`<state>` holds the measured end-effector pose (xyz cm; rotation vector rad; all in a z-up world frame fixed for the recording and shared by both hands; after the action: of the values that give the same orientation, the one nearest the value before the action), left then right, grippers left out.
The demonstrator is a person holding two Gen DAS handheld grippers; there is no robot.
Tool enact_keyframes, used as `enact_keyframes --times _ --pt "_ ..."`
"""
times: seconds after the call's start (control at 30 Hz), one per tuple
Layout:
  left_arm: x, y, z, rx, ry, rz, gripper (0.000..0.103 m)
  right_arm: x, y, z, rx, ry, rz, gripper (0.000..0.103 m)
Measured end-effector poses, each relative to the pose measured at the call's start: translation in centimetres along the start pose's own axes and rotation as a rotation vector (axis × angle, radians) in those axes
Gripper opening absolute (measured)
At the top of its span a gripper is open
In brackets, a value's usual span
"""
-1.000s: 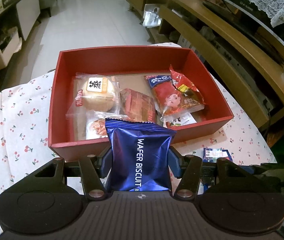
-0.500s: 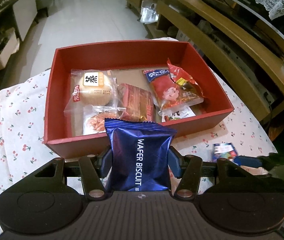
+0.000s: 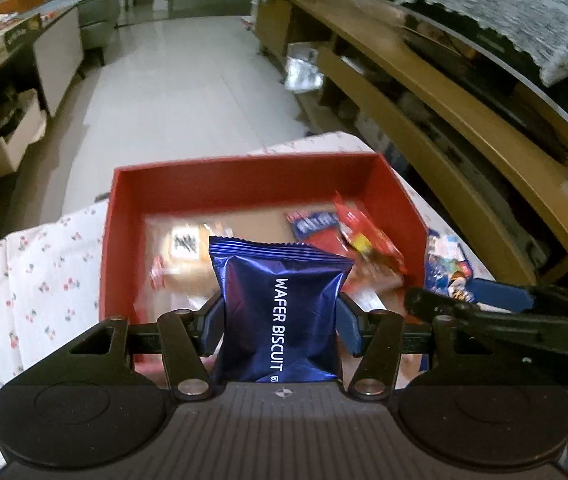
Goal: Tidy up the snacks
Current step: 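Lower the wafer pack into the box and open the left gripper while the right carries the sausage pack over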
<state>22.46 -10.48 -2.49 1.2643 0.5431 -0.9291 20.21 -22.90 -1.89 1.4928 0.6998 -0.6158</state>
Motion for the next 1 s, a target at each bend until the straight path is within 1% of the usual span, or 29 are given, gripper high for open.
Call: enact_keyframes --times 0.07,0.17,0.27,0.43,0.67,0.77,1.0 --pt "0.8 0.8 -0.2 -0.007 0.009 0.007 0.064 1.2 1.1 0.1 -0.002 -0.015 0.013 0.087" --pt "1.9 1.5 -0.4 -0.011 0.032 0.014 0.064 3.4 2.1 0.3 0.000 -0.017 0.008 0.087" --pt "3.0 2.0 -0.8 -0.010 0.062 0.017 0.063 4.8 2.6 0.3 -0.020 -0.026 0.002 0.087" --pt "4.1 2.4 -1.1 -0.025 0.074 0.014 0.064 6.1 2.9 0.6 -0.035 -0.025 0.004 0.087" --pt "4.2 2.2 -0.8 -0.009 0.082 0.019 0.067 6.0 3.2 1.3 -0.027 -0.021 0.022 0.088" --pt "3.7 2.4 -0.9 -0.018 0.078 0.030 0.070 5.6 3.4 1.2 -0.031 -0.030 0.031 0.088" --pt "2.3 1.6 -1.6 -0.043 0.077 0.022 0.071 4.2 3.4 1.1 -0.052 -0.052 0.055 0.088"
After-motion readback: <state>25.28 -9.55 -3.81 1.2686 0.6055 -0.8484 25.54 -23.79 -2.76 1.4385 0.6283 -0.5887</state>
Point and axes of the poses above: each gripper's, at about its wrist camera, not at the fingertips, and x roughly the way its jaws point, z to its right, y to its top, the point moved 8 cm from there along x, roughly the way its jaws point, and after that the axes turned 13 degrees about -x, right-handed, at the moved point
